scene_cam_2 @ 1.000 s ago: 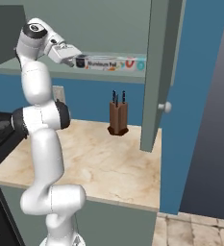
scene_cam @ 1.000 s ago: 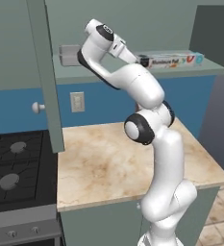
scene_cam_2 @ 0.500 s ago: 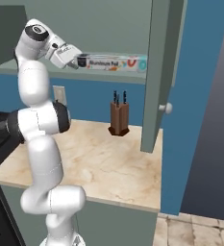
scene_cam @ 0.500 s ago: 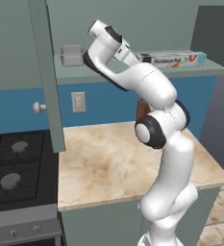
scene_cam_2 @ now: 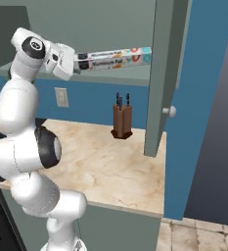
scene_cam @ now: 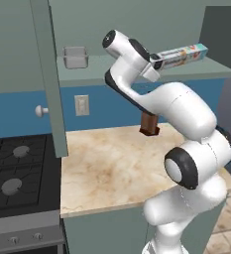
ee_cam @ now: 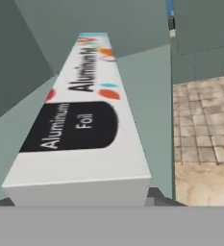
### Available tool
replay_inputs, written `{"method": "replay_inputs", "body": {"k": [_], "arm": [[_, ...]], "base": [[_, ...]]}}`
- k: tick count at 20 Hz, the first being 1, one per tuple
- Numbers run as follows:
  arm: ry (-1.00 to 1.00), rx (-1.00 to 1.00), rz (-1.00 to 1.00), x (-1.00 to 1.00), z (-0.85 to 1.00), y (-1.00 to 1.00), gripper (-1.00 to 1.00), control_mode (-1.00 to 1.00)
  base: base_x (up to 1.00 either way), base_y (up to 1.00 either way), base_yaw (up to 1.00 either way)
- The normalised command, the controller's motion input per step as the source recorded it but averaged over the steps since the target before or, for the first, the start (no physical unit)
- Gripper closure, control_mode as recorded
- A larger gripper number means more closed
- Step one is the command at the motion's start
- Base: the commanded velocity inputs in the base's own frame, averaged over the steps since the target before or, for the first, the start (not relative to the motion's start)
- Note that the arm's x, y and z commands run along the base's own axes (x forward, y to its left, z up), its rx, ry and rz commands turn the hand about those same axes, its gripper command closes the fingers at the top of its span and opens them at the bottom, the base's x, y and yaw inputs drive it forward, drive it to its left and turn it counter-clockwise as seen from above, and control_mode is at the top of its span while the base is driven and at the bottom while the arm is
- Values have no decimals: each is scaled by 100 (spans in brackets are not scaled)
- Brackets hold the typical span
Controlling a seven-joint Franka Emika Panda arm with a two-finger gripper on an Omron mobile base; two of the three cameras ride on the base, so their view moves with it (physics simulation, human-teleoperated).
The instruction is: Retrieve the tupperware and aluminum foil from the cabinet and place them on the dining counter near the plate with potato and mushroom to prepare for storing leftovers.
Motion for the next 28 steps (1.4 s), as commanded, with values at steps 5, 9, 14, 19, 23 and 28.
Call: {"method": "replay_inputs", "body": {"k": [5,9,14,19,23,28], "arm": [[8,-7,6,-100,-8,17,100,-100],[30,-10,-4,-100,-16,61,100,-100],[31,-9,-12,-100,-18,73,100,-100],[32,-2,-22,-100,-35,56,100,-100],[33,0,-27,-98,-61,6,100,-100],[19,19,4,-59,-63,-76,100,-100]], "base": [[0,0,0],[0,0,0],[0,0,0],[0,0,0],[0,0,0],[0,0,0]]}}
